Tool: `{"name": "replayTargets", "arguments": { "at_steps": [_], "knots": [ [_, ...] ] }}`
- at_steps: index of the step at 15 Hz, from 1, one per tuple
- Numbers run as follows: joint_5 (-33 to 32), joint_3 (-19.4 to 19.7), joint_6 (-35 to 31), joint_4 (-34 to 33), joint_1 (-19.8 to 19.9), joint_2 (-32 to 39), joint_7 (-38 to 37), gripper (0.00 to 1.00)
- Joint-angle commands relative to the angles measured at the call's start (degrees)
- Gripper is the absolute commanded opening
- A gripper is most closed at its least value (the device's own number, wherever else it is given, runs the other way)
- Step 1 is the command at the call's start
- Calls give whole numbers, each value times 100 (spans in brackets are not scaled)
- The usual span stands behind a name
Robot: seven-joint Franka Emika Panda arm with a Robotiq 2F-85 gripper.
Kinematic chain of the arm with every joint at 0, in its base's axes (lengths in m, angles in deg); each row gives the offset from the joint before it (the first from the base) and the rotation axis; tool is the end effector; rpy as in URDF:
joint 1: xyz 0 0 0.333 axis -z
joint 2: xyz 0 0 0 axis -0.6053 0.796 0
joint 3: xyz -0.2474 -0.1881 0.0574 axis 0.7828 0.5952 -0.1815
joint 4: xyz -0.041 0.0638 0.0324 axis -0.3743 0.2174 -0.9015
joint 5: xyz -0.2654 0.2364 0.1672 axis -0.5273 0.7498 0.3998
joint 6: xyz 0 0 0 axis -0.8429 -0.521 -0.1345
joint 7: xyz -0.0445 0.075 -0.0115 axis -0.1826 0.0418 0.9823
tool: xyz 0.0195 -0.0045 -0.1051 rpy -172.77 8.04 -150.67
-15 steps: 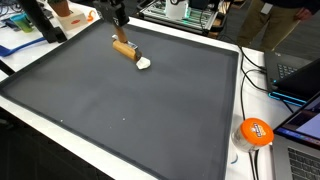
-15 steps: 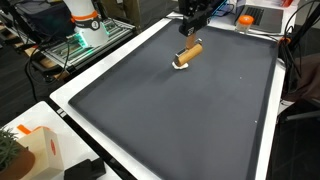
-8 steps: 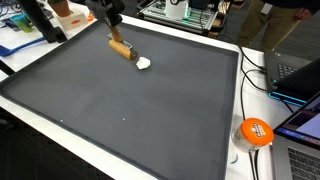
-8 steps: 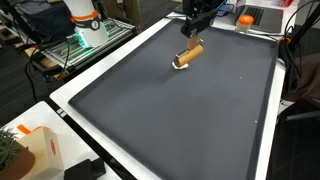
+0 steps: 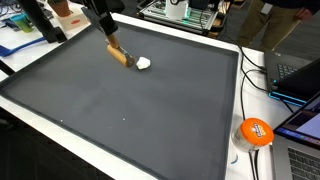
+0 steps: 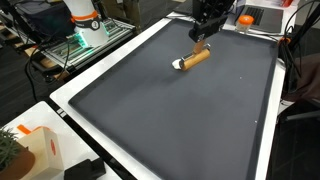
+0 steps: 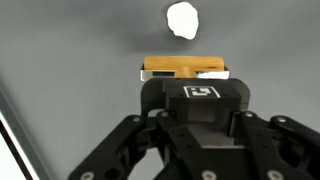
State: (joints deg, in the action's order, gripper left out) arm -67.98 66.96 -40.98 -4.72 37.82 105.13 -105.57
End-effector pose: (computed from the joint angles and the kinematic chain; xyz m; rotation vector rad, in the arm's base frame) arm 0.6714 -0.0068 0.4185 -3.0595 0.5335 0.2531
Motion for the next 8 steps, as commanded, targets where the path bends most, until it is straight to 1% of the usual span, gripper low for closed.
{"name": "replayTargets", "arguments": {
  "at_steps": [1, 4, 6, 7, 8],
  "knots": [
    [27, 111, 495, -602, -95, 390, -302, 22],
    [53, 112, 688, -884, -68, 619, -290, 22],
    [74, 82, 794, -1037, -22, 755, -52, 22],
    [36, 111, 508, -715, -72, 574, -167, 22],
    [36, 112, 514, -753, -72, 619, -157, 47]
  ]
}}
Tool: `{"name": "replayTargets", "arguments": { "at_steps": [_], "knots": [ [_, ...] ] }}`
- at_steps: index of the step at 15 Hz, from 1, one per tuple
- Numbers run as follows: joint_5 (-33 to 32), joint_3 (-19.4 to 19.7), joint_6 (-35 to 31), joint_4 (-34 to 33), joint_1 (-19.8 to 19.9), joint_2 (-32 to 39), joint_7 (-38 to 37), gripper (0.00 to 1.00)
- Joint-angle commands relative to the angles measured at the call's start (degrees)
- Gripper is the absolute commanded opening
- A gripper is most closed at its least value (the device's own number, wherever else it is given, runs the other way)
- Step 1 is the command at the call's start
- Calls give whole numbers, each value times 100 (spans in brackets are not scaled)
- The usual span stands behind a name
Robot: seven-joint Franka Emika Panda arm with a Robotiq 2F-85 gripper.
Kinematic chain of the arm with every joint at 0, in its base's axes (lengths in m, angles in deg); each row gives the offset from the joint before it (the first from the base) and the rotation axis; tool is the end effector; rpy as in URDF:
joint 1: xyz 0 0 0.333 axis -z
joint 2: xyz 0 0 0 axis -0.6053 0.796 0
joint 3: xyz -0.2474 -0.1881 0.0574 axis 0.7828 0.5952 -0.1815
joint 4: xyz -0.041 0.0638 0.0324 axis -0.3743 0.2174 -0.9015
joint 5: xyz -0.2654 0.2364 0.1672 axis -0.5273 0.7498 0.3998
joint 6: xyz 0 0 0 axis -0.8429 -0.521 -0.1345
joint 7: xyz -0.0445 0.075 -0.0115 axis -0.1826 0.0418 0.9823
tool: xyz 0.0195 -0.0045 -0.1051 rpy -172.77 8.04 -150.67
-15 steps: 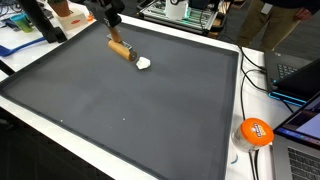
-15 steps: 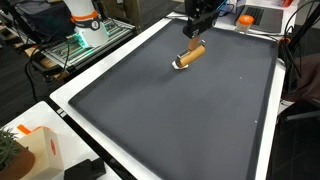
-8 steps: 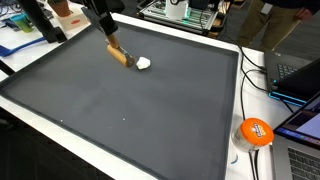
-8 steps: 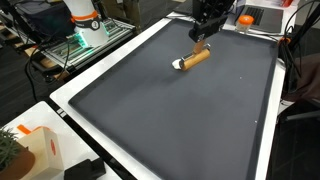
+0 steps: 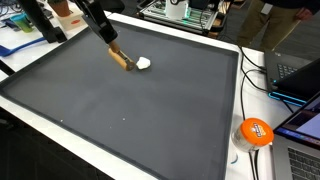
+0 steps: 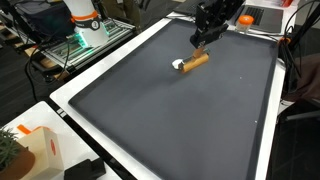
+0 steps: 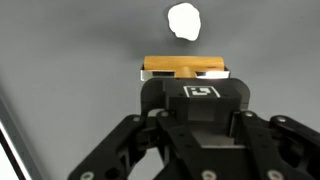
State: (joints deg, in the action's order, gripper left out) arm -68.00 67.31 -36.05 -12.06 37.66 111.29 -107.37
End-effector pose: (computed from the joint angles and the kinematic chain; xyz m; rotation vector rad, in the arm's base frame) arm 0.6898 -0.0078 0.3982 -3.0575 0.5821 0.3547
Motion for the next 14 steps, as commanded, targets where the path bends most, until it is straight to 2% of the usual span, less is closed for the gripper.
{"name": "replayTargets", "arguments": {
  "at_steps": [1, 3, 4, 14],
  "knots": [
    [38, 78, 15, -19, -56, 21, 22, 47],
    [38, 78, 15, -20, -58, 23, 22, 47],
    [38, 78, 15, -20, -58, 23, 22, 22],
    [281, 25, 515, -450, 118, 409, 294, 22]
  ]
}}
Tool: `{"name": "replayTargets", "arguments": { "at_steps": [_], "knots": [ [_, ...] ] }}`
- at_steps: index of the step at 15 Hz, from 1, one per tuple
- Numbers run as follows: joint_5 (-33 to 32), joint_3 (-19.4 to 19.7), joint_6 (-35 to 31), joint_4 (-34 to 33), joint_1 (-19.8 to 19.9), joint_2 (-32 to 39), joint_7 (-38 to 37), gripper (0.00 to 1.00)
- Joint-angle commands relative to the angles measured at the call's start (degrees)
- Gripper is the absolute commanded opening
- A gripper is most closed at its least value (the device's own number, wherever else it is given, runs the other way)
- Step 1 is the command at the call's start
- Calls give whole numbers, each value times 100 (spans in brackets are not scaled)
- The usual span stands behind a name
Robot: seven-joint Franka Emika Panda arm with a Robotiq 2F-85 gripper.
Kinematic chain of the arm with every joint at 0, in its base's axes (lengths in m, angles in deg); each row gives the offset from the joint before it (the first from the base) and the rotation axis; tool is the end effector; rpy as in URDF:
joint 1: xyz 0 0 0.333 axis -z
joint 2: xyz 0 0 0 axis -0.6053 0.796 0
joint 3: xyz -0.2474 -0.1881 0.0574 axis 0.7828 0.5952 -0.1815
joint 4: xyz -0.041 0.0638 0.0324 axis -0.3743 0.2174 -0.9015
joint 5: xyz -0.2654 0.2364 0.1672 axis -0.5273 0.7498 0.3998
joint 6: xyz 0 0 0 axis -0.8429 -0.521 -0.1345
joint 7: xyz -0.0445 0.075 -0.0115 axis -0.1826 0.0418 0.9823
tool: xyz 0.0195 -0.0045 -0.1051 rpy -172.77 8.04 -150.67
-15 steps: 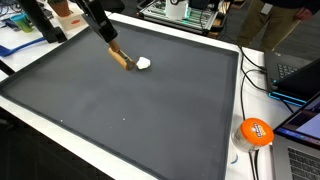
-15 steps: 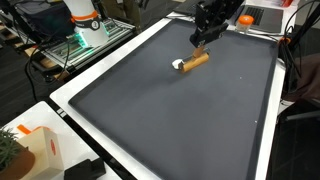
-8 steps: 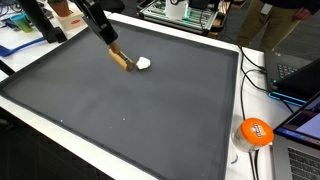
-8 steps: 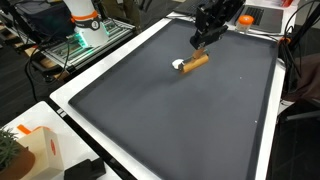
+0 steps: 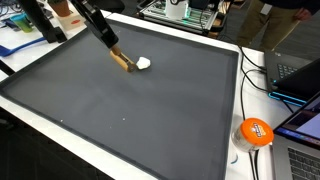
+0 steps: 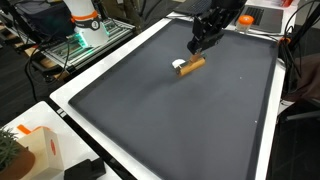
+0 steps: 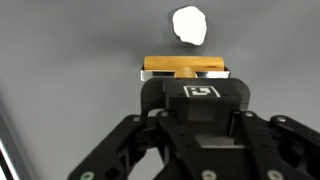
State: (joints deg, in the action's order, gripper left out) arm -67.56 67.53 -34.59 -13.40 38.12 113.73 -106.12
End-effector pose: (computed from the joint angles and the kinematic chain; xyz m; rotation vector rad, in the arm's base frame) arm 0.6927 -0.0145 0.3778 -3.0495 0.5662 0.4238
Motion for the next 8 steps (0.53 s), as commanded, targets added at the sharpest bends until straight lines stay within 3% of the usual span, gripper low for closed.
{"name": "replayTargets", "arguments": {
  "at_steps": [1, 8],
  "knots": [
    [267, 2, 437, -375, 82, 204, 193, 22],
    [547, -31, 603, -696, 134, 428, 354, 22]
  ]
}}
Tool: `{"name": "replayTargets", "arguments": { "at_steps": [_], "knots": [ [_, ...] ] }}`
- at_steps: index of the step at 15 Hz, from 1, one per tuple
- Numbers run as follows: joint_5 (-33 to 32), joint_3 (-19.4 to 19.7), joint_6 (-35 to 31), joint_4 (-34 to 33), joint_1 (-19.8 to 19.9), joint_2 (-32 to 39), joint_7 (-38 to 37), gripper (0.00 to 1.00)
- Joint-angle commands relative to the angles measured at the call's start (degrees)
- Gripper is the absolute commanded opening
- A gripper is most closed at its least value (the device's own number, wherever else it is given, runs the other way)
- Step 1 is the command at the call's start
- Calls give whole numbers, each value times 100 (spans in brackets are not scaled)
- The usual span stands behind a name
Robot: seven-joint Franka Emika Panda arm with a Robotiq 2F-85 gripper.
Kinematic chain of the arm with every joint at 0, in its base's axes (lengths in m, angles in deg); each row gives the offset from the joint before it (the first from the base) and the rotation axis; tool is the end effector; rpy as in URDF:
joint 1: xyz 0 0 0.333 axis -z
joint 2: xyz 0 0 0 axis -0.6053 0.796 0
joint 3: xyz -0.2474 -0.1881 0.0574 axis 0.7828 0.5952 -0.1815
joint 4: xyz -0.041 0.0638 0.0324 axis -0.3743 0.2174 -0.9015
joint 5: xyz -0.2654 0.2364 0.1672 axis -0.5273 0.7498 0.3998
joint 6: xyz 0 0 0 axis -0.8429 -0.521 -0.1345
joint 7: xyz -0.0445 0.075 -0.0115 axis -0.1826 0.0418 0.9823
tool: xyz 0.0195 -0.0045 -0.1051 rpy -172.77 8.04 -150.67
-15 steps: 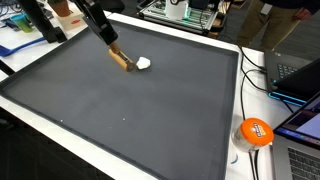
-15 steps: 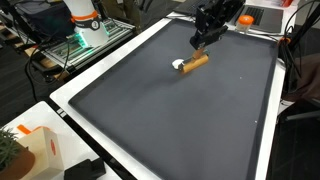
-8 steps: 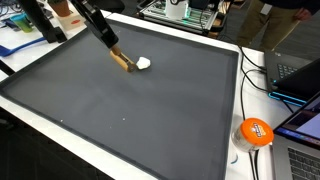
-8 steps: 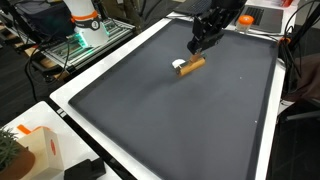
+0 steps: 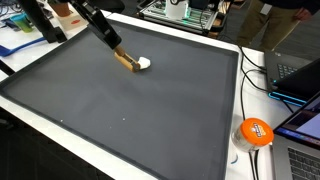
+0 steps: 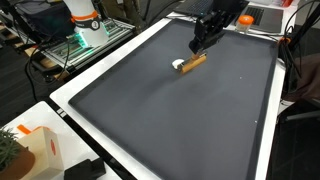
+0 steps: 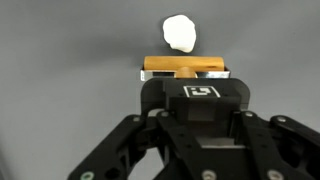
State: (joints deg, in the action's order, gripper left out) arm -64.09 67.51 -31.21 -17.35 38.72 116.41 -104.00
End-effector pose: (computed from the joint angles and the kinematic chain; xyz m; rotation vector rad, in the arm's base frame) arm 0.6990 -0.0147 0.3732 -2.9857 0.5230 0.4813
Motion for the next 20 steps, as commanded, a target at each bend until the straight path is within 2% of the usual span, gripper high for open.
{"name": "replayTargets", "arguments": {
  "at_steps": [1, 10, 20],
  "knots": [
    [191, -22, 275, -338, 73, 193, 175, 22],
    [-54, 66, 861, -860, 129, 600, 614, 22],
    [89, 35, 765, -1407, 168, 1069, 536, 22]
  ]
}}
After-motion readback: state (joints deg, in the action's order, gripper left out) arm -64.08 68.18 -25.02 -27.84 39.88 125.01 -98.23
